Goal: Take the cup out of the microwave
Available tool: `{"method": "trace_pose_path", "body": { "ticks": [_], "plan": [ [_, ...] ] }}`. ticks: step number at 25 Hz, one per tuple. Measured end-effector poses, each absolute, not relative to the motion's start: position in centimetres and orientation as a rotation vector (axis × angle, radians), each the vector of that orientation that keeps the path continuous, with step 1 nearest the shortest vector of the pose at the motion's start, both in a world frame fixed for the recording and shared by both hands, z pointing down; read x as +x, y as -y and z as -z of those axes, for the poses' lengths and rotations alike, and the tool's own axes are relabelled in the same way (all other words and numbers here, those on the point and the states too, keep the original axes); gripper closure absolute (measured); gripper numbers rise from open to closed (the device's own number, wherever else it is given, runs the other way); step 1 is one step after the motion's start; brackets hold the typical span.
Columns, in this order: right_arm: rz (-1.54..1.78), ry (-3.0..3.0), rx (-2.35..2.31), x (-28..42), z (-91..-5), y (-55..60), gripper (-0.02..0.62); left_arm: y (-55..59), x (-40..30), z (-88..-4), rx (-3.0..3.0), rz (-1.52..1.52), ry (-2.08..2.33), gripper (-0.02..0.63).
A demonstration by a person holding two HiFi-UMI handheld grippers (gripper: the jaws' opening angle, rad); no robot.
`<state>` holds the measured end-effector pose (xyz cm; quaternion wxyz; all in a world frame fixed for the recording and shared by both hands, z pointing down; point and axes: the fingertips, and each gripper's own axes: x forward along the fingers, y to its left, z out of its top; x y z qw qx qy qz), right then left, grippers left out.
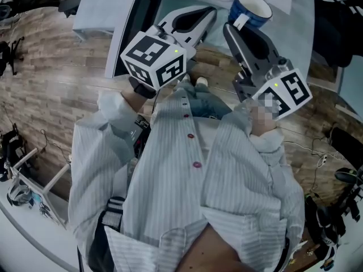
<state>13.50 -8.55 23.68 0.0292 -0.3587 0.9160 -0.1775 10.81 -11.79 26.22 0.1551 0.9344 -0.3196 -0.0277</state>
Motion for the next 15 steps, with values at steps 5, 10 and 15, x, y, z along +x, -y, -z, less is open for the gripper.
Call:
{"method": "trace_pose_path", "body": {
  "ticks": [5,10,15],
  "plan": [
    [0.555,-2.835,-1.112,13.3,-24.2,9.1,0.528,12.1,11.0,-26.6,2.691,0.059,0.876,0.598],
    [0.561,-2.838,-1.113,12.9,-24.9,9.2,0.528,11.9,11.0,-27.1,2.696,0.052,0.864,0.598],
    [0.563,-2.841,-1.104,12.8,-24.5,9.3,0.528,12.0,11.1,-26.8,2.693,0.044,0.855,0.598]
  ]
}}
